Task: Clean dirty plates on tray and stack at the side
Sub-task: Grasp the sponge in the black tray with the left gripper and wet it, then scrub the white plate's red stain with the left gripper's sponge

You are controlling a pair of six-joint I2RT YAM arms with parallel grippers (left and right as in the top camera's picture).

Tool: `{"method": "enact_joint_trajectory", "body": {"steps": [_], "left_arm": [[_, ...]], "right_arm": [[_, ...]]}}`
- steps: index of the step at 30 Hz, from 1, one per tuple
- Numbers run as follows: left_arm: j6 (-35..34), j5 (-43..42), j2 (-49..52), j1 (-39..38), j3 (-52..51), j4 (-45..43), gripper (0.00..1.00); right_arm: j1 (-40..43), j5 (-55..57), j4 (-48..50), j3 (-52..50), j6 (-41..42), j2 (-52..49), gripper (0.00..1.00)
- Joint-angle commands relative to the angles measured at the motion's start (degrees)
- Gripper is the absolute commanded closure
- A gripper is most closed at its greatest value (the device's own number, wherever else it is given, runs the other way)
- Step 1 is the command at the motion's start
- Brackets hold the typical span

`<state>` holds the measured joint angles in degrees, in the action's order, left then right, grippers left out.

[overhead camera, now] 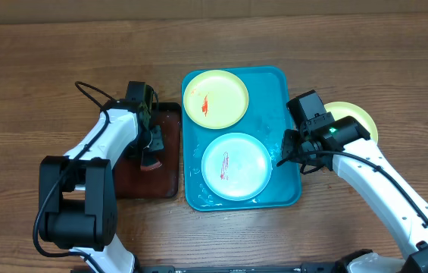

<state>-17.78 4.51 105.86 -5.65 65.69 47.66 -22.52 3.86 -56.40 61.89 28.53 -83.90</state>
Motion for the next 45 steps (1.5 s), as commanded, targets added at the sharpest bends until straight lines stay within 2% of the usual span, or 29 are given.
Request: {"method": "enact_joint_trajectory", "body": {"steps": [1, 8, 13, 30, 35, 40, 42, 45], "left_arm": [[0.3, -1.2, 1.2, -0.4, 4.5, 4.8, 0.96], [1.2, -0.7, 0.8, -0.4, 19.1, 18.3, 0.96], [1.6, 0.0, 0.8, -0.4, 26.1, 22.7, 0.96], [1.6, -0.1, 0.8, -0.4, 26.2, 22.8, 0.96], [1.6, -0.3, 0.8, -0.4, 26.2, 22.8, 0.96], [1.6, -1.6, 0.8, -0.4, 26.2, 22.6, 0.96], [1.6, -1.5, 0.8, -0.4, 26.4, 22.8, 0.96], [1.6, -1.5, 0.8, -0.4, 27.2, 23.3, 0.96]], "right_arm": [[0.3, 1.3, 0.3, 1.2, 0.5, 0.0, 0.66], [1.7, 1.4, 0.3, 1.2, 0.3, -0.2, 0.62], [1.6, -4.8, 2.2, 1.1, -5.3, -1.7, 0.62], [1.6, -14.6, 9.6, -2.0, -15.8, -11.3, 0.62], [1.6, -11.1, 10.1, -2.8, -14.8, -13.2, 0.62], [1.5, -13.7, 12.5, -3.7, -16.1, -16.5, 0.62], [1.2, -15.1, 13.2, -4.1, -17.1, -17.7, 0.63], [0.2, -15.3, 14.8, -5.2, -17.0, -18.4, 0.75]]}}
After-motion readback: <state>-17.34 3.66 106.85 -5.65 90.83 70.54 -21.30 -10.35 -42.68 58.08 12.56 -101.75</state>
